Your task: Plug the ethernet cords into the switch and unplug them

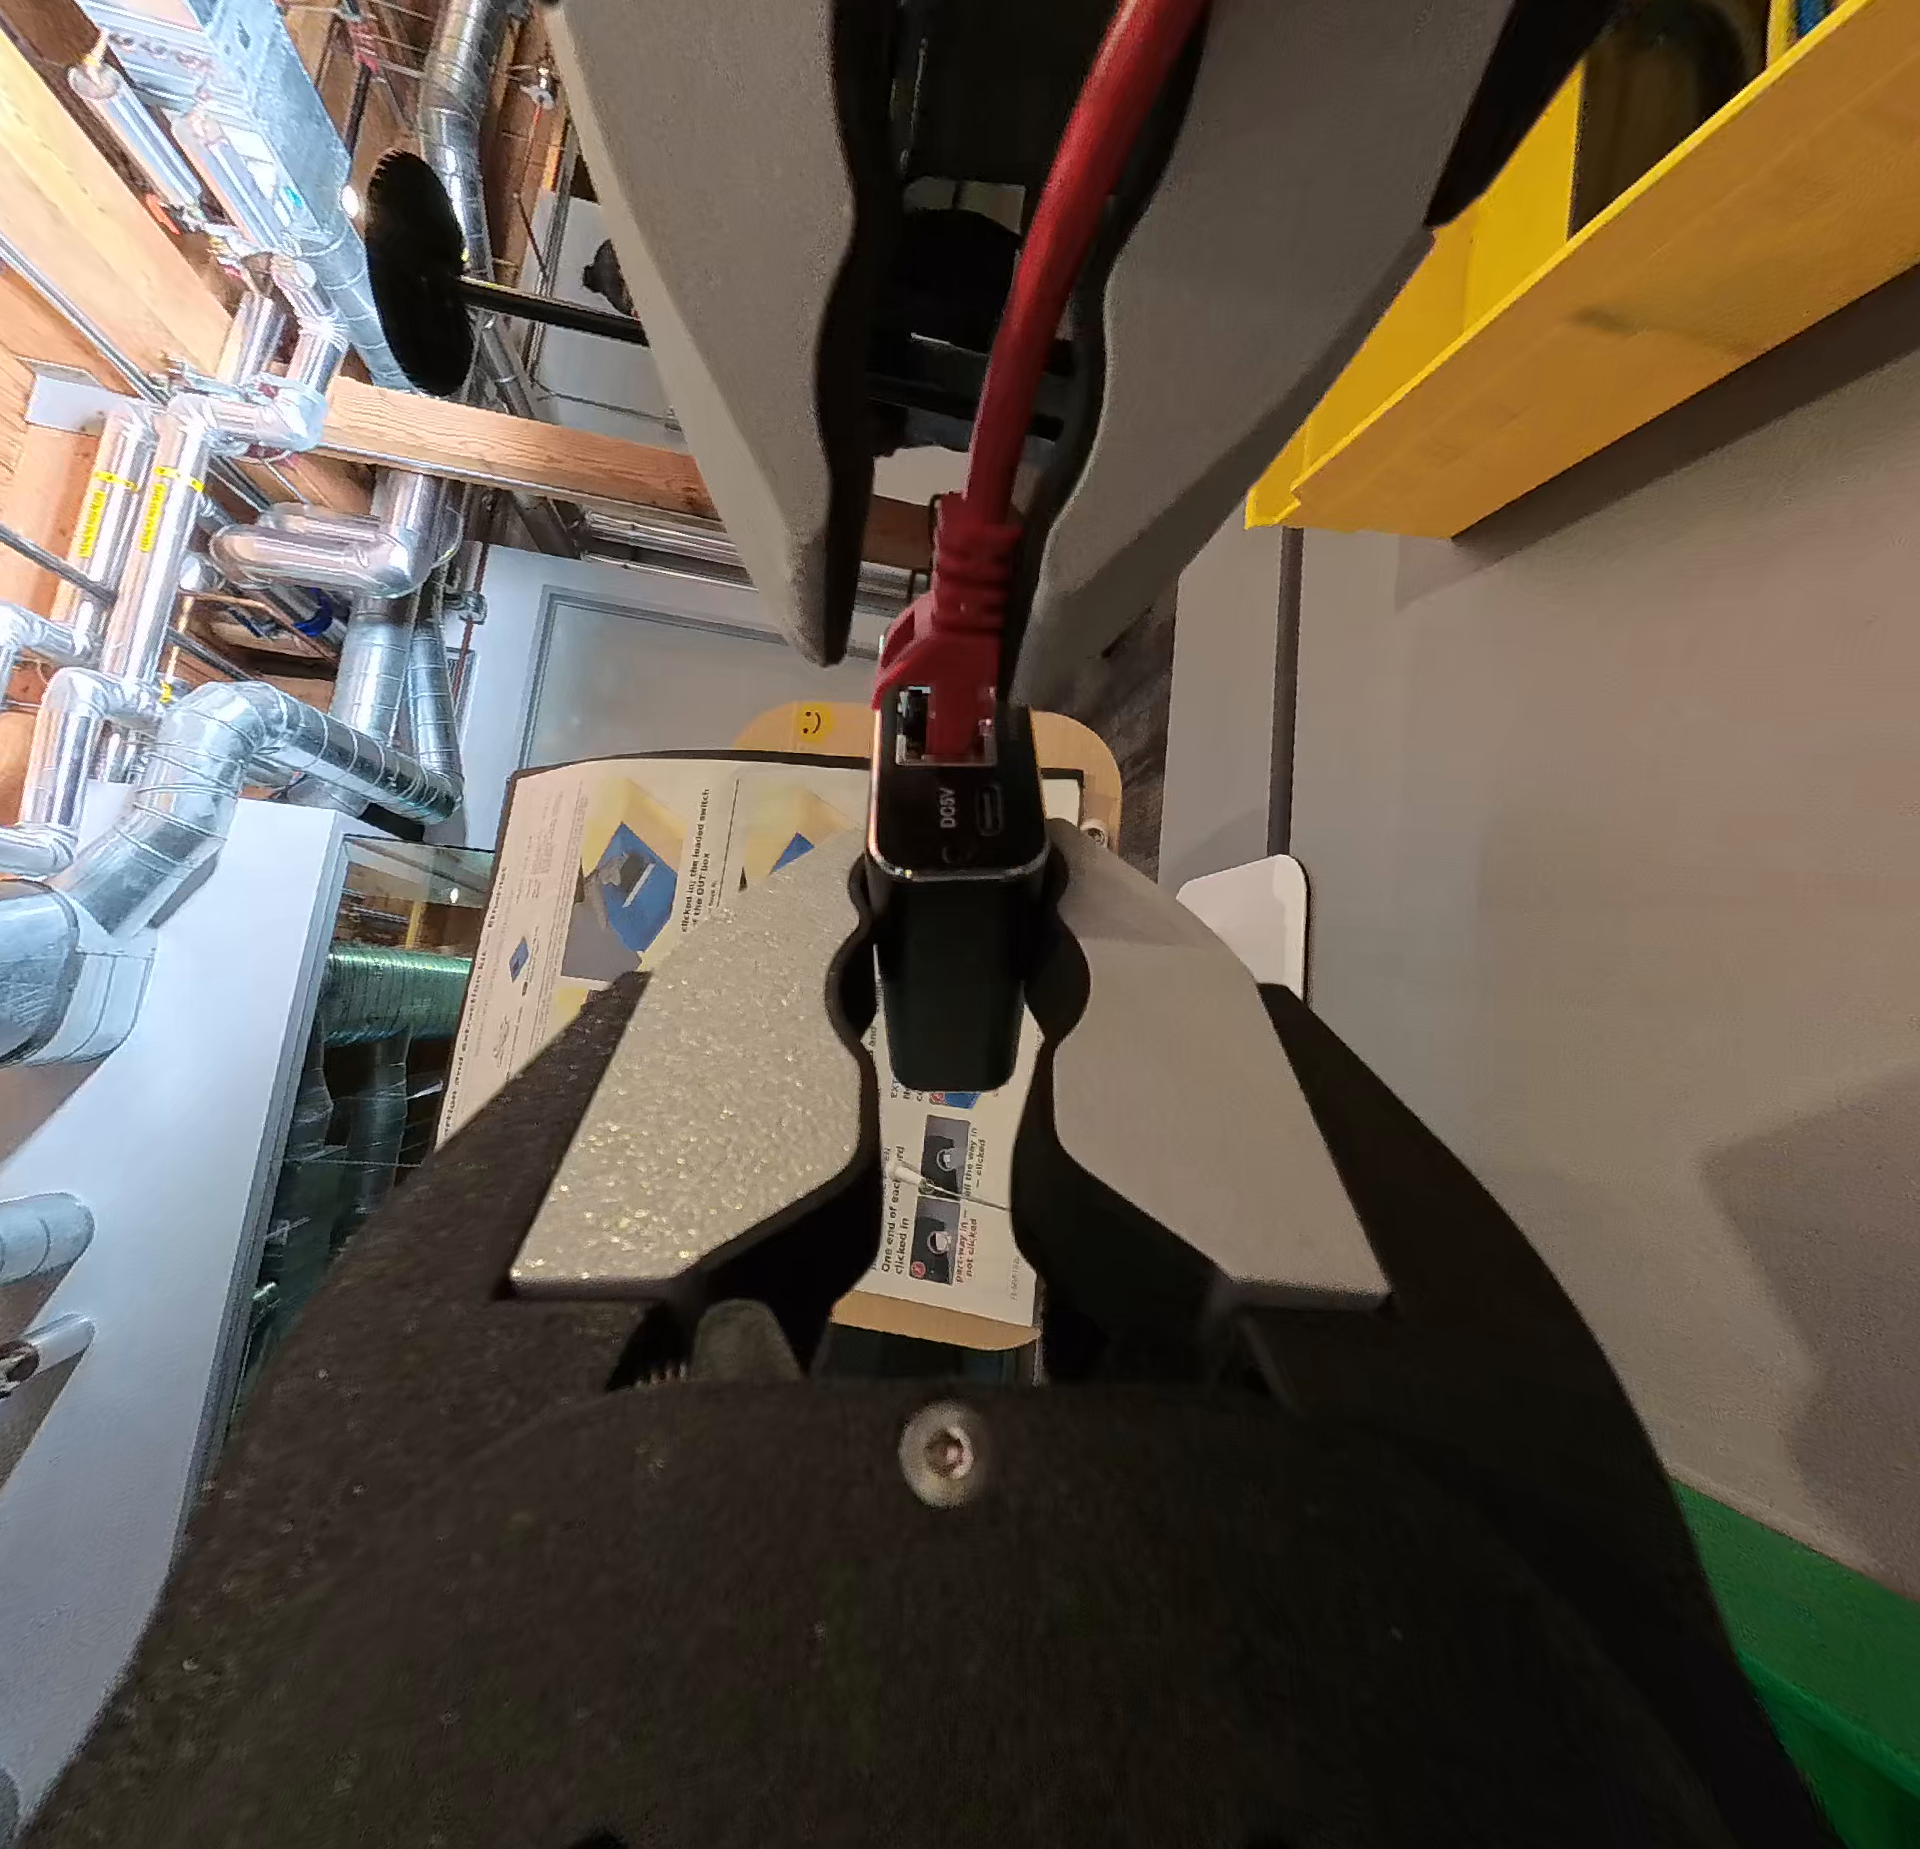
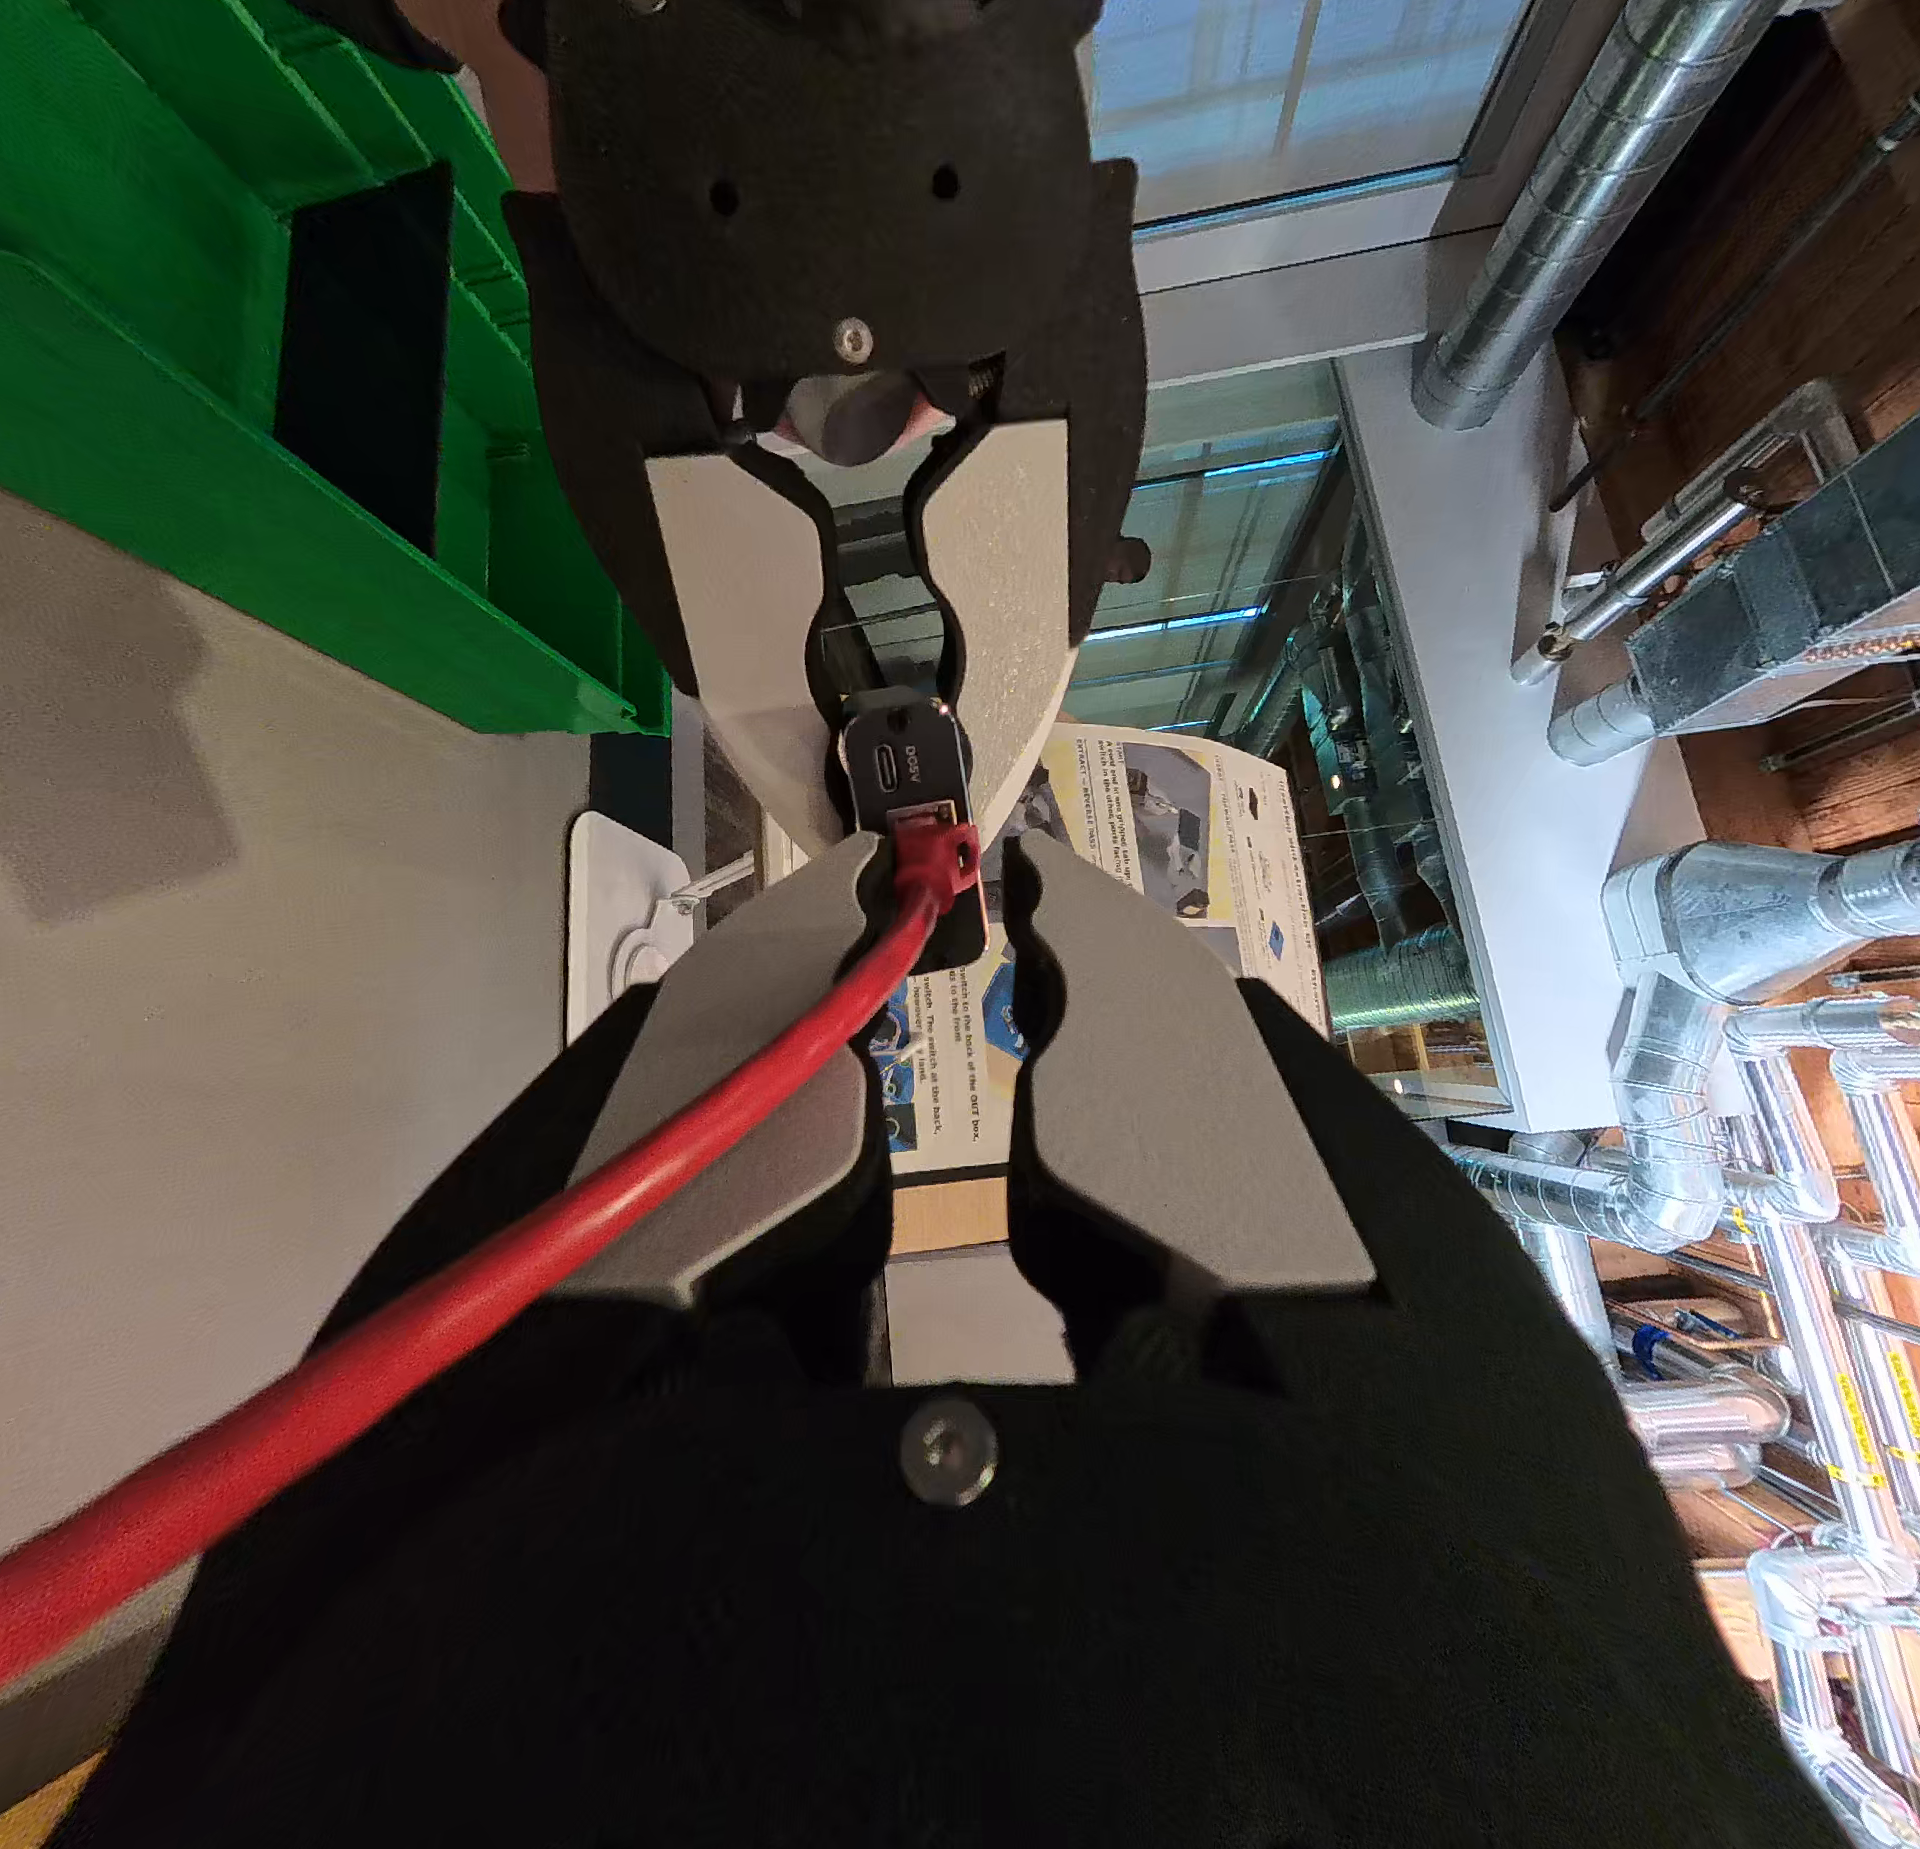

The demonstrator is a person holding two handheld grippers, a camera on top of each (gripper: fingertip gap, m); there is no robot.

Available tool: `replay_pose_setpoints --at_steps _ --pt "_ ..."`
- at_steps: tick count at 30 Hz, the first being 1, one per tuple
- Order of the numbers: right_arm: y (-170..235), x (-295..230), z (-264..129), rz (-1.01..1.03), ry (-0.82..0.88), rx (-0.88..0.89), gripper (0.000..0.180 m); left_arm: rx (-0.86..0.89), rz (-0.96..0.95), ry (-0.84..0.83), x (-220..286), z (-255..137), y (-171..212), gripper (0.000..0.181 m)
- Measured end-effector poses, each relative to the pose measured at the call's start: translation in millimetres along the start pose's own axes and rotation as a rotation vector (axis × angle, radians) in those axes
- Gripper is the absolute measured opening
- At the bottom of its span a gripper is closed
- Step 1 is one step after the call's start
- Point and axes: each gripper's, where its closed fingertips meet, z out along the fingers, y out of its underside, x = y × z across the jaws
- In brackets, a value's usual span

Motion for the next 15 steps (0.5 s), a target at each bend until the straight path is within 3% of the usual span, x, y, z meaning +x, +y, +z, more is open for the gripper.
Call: replay_pose_setpoints --at_steps 15 --pt "8.1 -11.0 6.6 0.08 -0.08 -0.081 0.015 -0.029 -0.025 0.023 0.7 3.3 5.0 0.027"
